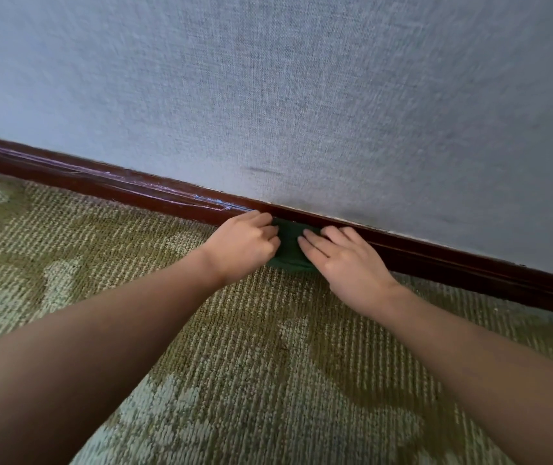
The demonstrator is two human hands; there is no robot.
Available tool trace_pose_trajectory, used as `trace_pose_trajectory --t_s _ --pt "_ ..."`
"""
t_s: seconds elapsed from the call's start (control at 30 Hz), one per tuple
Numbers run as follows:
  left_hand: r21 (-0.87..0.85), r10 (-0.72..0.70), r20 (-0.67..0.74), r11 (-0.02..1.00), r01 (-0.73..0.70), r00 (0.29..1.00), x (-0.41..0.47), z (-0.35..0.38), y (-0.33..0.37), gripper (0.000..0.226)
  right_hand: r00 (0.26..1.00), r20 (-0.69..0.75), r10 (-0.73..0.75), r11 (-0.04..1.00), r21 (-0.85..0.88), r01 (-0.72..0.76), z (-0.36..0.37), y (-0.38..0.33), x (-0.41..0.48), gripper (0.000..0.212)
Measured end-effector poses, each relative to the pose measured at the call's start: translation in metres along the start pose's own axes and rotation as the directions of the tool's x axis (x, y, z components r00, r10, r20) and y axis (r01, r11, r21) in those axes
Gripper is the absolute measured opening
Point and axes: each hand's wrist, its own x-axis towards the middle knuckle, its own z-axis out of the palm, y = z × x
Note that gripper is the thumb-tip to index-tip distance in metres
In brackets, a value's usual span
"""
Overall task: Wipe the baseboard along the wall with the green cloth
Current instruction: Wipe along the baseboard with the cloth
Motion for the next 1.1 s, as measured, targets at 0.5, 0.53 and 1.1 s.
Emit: trace_pose_trajectory --t_s 0.5,0.53,1.1 --pt "-0.095 -0.131 0.012 0.987 0.131 0.991 0.019 0.000 -0.007 0.019 0.997 0.077 0.018 0.999 0.028 -0.020 0.010 0.011 0.002 0.066" --pt "-0.086 -0.139 0.036 0.986 0.142 0.990 0.020 0.001 -0.007 0.023 0.996 0.082 0.018 1.000 0.024 -0.020 0.010 0.012 0.002 0.066" --pt "-0.076 -0.058 -0.098 0.996 0.050 0.994 0.000 -0.009 -0.021 0.009 1.000 0.007 0.013 0.994 0.112 -0.013 0.006 -0.007 0.024 0.061"
